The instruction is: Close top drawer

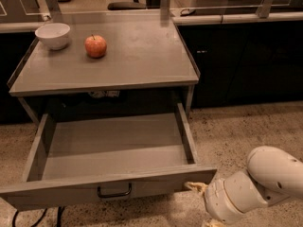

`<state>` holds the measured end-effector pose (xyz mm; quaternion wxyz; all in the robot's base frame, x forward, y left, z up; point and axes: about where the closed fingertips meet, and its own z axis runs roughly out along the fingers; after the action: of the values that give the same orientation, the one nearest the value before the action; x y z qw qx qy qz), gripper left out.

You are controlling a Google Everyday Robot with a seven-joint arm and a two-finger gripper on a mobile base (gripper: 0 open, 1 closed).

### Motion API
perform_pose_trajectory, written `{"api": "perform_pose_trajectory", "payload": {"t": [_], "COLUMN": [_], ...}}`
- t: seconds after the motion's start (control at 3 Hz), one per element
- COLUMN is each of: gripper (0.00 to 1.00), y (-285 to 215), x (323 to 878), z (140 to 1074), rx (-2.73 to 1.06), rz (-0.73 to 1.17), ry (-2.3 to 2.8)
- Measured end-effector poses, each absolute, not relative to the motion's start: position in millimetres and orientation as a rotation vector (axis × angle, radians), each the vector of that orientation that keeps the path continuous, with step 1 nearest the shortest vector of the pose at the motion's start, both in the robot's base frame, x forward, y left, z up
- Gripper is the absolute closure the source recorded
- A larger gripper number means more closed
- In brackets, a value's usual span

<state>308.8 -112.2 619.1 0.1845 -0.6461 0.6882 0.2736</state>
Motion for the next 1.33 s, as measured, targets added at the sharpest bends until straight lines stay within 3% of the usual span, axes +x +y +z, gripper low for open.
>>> {"api": "perform_pose_trajectory", "payload": {"t": [1.33], "gripper": [0.0], "y": [-10.9], "x": [401.8], "z": [587.4], "rx": [-1.918], "rz": [0.662], "ry": [1.846]}}
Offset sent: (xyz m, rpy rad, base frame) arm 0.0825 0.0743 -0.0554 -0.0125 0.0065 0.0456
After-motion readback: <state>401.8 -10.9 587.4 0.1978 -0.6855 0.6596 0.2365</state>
